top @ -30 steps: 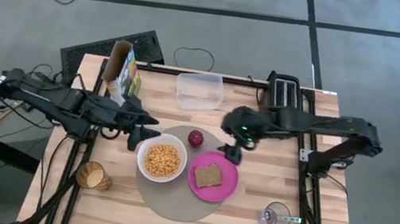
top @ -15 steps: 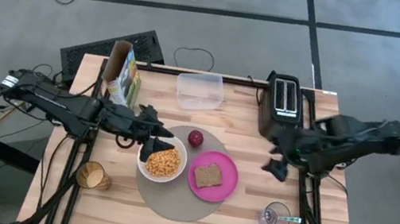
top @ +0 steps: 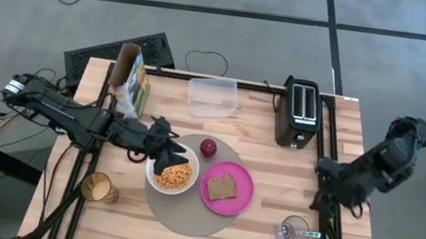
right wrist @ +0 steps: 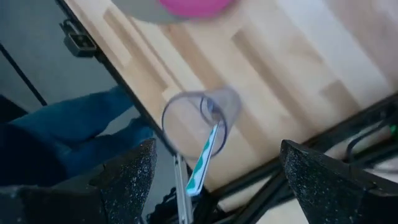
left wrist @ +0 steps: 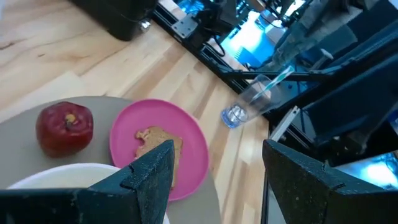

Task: Arrange a breakfast setting

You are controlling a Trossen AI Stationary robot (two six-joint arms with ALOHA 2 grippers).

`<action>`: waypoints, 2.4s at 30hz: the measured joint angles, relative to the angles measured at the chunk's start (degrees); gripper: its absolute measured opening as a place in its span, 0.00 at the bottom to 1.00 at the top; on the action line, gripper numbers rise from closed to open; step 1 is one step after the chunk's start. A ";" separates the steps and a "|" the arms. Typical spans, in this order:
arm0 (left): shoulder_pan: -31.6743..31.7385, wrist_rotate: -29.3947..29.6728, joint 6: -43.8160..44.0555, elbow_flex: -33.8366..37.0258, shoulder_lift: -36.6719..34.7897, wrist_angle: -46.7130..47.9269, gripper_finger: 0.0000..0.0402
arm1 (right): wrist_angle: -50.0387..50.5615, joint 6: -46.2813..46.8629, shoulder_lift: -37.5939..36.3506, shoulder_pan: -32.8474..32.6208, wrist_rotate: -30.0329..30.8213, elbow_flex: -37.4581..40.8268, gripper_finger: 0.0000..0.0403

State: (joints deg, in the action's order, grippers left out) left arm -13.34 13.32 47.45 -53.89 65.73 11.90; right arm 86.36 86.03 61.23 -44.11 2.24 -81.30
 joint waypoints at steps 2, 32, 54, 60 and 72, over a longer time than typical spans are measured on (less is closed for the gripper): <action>-0.35 1.04 0.33 0.00 0.04 -0.02 0.57 | -0.81 2.91 1.10 -3.68 0.57 -0.02 0.91; -0.46 0.88 3.02 0.00 0.02 -1.49 0.57 | -3.61 37.14 17.58 -19.42 2.29 2.13 0.79; -0.44 0.93 3.22 0.00 0.00 -1.40 0.57 | -9.03 38.66 17.58 -17.98 0.45 6.67 0.54; -0.44 0.95 3.22 0.00 0.00 -1.40 0.57 | -8.95 38.63 17.58 -17.96 -0.30 6.67 0.38; -0.44 0.99 3.20 0.00 0.00 -1.39 0.57 | -8.68 36.01 17.58 -17.80 0.52 6.60 0.20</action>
State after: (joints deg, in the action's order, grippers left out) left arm -13.78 14.31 50.65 -53.89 65.73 10.51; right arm 77.68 122.04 78.81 -61.90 2.75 -74.70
